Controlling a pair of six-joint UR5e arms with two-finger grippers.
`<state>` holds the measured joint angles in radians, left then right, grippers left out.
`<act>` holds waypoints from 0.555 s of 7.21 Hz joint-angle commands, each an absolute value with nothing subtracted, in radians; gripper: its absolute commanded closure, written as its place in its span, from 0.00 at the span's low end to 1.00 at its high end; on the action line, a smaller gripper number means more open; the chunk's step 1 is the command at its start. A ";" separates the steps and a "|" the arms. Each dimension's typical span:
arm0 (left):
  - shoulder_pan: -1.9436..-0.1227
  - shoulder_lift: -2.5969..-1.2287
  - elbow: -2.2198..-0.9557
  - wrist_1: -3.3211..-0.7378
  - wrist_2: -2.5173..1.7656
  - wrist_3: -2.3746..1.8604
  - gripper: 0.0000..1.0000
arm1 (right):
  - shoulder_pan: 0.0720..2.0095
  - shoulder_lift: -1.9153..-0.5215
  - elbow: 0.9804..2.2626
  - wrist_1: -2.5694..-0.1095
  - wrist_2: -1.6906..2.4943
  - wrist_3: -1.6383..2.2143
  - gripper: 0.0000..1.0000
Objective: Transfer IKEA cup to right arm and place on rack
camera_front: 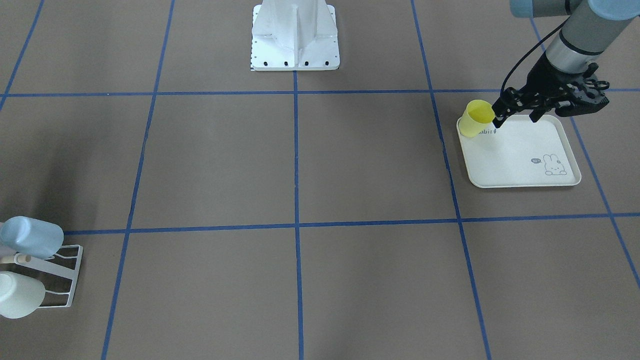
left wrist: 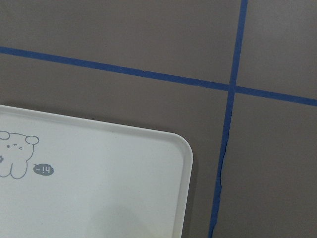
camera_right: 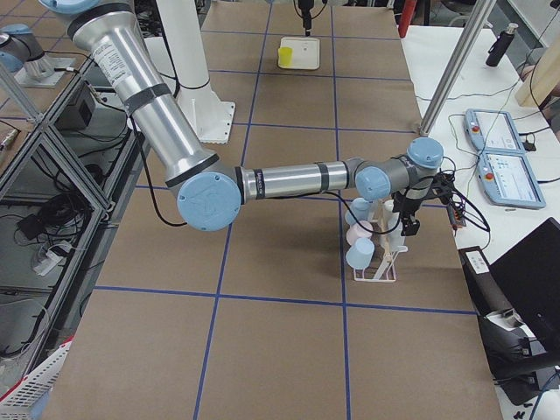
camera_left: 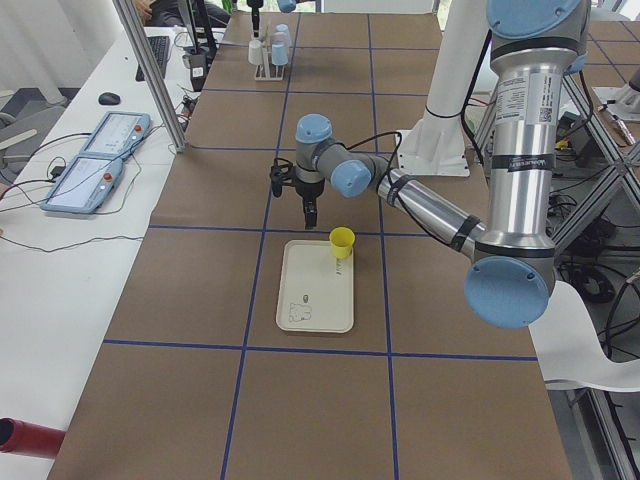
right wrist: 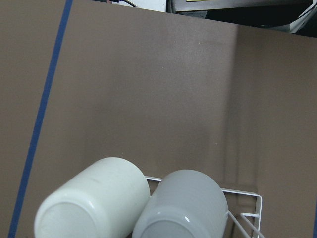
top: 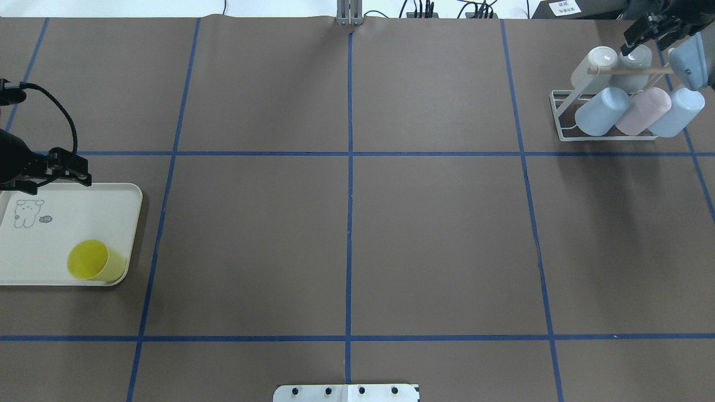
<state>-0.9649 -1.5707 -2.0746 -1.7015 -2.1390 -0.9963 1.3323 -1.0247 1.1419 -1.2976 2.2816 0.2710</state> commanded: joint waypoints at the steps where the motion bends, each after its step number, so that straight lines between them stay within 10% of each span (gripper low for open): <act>1: -0.960 -1.531 -2.074 -1.762 -2.128 -0.989 0.00 | 1.331 -1.022 1.138 -1.298 2.283 0.273 0.02; 4: -0.928 -1.460 -2.048 -1.861 -2.119 -1.000 0.00 | 1.333 -1.015 1.138 -1.296 2.287 0.281 0.02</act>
<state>-0.9522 -1.4738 -2.0643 -1.8437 -2.1250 -0.9958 1.3323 -1.0174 1.1383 -1.2968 2.2848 0.2784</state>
